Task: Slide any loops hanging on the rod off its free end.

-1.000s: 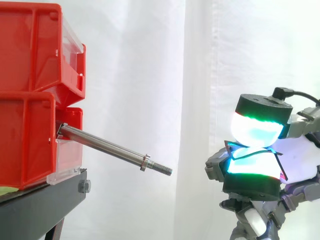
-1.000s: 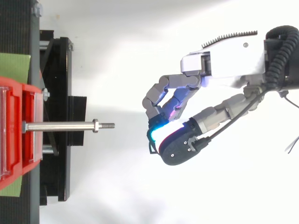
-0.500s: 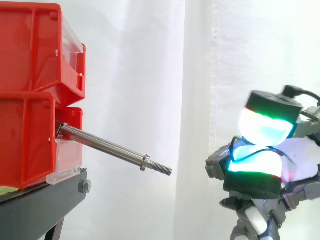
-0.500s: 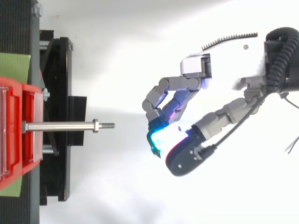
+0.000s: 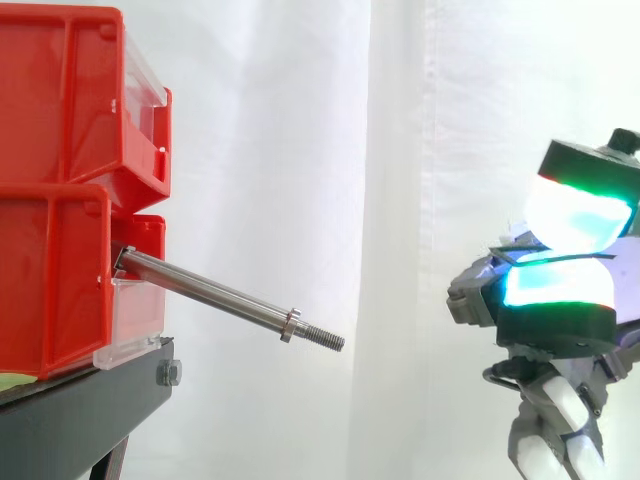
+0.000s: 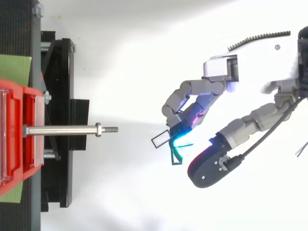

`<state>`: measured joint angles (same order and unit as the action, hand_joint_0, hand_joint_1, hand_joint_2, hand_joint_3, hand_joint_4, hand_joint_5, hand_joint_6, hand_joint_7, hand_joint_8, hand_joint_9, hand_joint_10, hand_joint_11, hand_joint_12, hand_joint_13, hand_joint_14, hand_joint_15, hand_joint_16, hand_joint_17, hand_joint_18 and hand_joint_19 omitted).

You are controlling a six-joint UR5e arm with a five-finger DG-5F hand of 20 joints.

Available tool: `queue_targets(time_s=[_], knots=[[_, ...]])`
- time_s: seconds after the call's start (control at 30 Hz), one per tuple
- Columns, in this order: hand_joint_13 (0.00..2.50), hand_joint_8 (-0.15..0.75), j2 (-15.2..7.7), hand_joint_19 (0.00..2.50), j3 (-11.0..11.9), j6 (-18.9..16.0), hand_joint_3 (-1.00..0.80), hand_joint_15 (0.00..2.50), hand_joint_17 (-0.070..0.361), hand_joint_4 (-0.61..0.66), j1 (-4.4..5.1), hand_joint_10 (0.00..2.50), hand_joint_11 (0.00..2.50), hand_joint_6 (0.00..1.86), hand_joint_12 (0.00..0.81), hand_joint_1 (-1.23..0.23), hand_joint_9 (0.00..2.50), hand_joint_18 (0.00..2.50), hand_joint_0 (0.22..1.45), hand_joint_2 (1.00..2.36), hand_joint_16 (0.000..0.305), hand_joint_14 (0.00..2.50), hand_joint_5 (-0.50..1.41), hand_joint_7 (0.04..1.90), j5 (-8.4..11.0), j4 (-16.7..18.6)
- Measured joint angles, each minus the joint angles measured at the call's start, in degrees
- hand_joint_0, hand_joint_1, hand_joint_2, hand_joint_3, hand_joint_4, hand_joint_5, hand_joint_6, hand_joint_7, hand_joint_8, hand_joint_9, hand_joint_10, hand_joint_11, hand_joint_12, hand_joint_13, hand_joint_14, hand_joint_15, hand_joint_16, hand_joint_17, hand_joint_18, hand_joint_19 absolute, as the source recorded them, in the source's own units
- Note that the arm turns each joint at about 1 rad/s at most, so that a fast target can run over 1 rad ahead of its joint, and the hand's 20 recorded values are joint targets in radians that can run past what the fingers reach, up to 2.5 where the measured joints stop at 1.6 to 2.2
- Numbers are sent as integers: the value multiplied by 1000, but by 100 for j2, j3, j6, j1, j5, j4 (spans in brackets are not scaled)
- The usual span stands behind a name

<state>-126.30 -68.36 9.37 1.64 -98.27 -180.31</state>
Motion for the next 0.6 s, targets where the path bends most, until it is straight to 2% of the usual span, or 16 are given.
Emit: queue_targets(time_s=[0.07, 0.13, 0.3, 0.43, 0.6], knots=[[698, 363, 2, 349, -1, 2, -201, 205, 140, 211, 4, 15, 598, 868, 406, -742, 942, 755, 603, 1017, 62, 7, -160, 1326, 4, -16], [697, 360, 3, 350, -1, 5, -312, 204, 140, 238, 10, 17, 596, 864, 408, -742, 936, 750, 605, 1013, 62, 7, -163, 1305, 7, -13], [696, 362, 1, 360, -1, 9, -419, 198, 139, 226, 23, 15, 601, 842, 405, -549, 983, 748, 584, 1008, 62, 7, -139, 1342, 9, -3], [691, 360, 1, 370, -1, -1, -401, 203, 137, 215, 27, 15, 600, 834, 398, -474, 1003, 735, 592, 1009, 61, 7, -132, 1355, 9, 0], [684, 364, 0, 373, -1, -12, -329, 209, 136, 212, 29, 17, 596, 827, 399, -479, 1021, 723, 594, 1014, 60, 8, -123, 1395, 9, 3]])
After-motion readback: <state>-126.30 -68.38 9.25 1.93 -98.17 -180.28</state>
